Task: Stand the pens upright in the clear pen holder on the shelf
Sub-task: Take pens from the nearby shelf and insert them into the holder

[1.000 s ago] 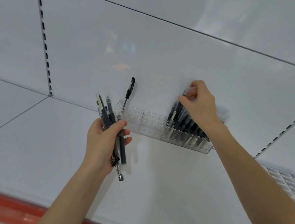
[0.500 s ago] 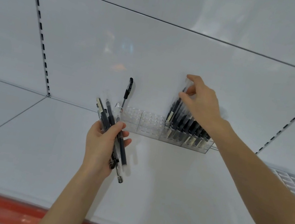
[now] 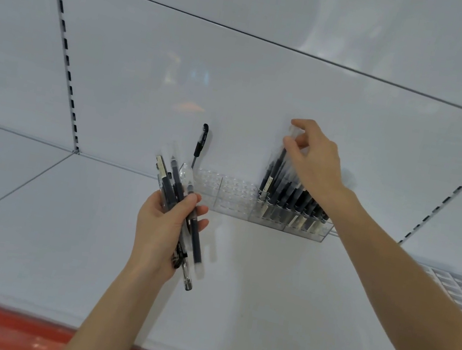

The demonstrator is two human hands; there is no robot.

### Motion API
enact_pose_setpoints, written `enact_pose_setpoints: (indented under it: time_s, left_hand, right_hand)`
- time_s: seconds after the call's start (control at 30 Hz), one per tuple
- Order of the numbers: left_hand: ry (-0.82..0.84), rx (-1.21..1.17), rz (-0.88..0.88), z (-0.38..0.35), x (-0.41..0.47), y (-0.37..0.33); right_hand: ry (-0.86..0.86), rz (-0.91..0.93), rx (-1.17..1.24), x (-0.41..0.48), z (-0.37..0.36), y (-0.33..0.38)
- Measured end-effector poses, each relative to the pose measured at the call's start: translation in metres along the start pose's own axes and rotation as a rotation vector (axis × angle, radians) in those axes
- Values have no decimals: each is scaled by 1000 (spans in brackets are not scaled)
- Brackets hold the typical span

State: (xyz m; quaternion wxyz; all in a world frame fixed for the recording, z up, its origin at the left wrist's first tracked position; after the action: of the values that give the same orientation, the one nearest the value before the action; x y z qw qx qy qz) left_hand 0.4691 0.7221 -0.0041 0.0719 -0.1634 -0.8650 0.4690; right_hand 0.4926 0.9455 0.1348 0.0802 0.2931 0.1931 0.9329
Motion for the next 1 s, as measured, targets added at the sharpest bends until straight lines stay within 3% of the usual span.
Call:
enact_pose_setpoints:
  time_s: [0.2,0.47,0.8,1.0]
  left_hand:
    - [-3,11,-6,1,1,-1]
    - [60,-20,-1,-5,-1,2]
    - [107,-22,4,-9,-4,2]
    - [106,-25,12,-4,-6,3]
  right_hand:
    - [100,-35,-91,-4,-20,-10]
    - [83,66,-368,4,-20,-1]
    - [119,33,-213,0,-16,6]
    - [124,41,-251,-2,-21,-1]
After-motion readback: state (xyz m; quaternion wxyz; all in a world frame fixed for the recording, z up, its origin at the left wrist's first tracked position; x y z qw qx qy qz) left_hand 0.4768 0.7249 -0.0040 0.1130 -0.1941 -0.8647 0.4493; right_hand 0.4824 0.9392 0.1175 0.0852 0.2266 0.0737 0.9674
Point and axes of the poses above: each hand's wrist, its own x-axis towards the middle knuckle, its own z-axis out of the back of the hand, y = z × x, the point moved 9 cm from there along x, towards the middle knuckle, and after that the axes turned 8 degrees about y, right-handed, at the moved point
